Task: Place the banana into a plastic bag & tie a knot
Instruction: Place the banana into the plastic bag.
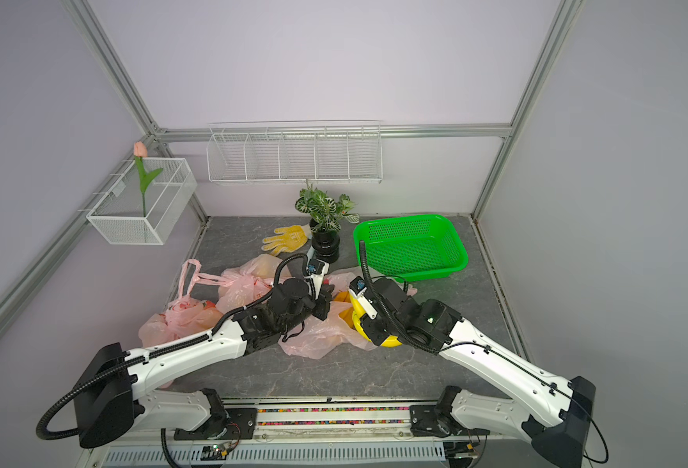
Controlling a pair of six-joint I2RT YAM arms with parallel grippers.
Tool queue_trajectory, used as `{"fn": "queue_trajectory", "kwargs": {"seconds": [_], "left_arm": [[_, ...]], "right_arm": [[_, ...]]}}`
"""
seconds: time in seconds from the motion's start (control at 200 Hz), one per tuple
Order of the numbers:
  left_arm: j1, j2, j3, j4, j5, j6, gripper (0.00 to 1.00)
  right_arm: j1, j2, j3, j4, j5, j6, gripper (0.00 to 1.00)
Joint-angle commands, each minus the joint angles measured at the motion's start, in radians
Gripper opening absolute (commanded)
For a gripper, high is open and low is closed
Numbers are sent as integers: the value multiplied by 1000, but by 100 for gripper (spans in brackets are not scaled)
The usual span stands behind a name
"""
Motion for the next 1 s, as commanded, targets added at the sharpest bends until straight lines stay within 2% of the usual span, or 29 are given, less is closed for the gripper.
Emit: {"fn": "queue_trajectory", "kwargs": {"seconds": [0.0,0.13,0.27,0.48,0.615,0.78,0.995], "left_arm": [[3,-55,-57,46,26,55,0],[2,-97,-116,104,181,139,0],[-9,-133,-165,137,242,185,0],[-44,-193,-228,156,291,271,0],[-94,-189,-243,169,306,340,0],[-122,-141,-220,190,317,339,0],[-132,-119,-236,276,358,299,0]], "right_arm": [[-16,16,-25,5,-14,51,30],[-49,54,-21,30,-63,56,30],[-84,82,11,45,-117,67,30],[-183,88,22,72,-217,128,30],[-189,122,4,155,-278,216,29],[-177,149,-46,272,-284,301,29],[-194,56,-130,497,-285,439,30]]}}
